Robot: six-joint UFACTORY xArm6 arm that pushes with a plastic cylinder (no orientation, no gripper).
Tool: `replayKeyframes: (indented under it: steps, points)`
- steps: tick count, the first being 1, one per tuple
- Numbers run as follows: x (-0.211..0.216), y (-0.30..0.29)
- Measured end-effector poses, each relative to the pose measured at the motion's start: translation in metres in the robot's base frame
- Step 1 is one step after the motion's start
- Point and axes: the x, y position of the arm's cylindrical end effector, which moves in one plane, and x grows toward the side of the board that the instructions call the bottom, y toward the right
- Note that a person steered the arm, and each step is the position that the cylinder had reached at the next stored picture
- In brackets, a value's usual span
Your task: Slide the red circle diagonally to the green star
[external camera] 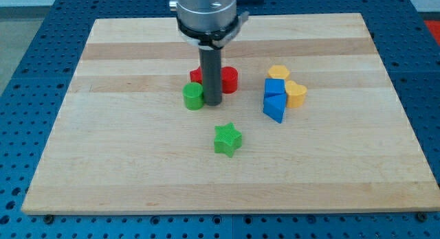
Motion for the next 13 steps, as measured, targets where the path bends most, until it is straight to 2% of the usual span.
replayKeyframes:
  steps: [2,4,5,6,7,10,12,13]
  points:
    - [-0.003,0.018]
    - [-0.003,0.06]
    - [-0.018,0.073]
    - [-0.051,0.073]
    - [-0.068,0.064]
    - [-0.067,-0.01]
    - [-0.054,-0.012]
    - [-0.067,-0.005]
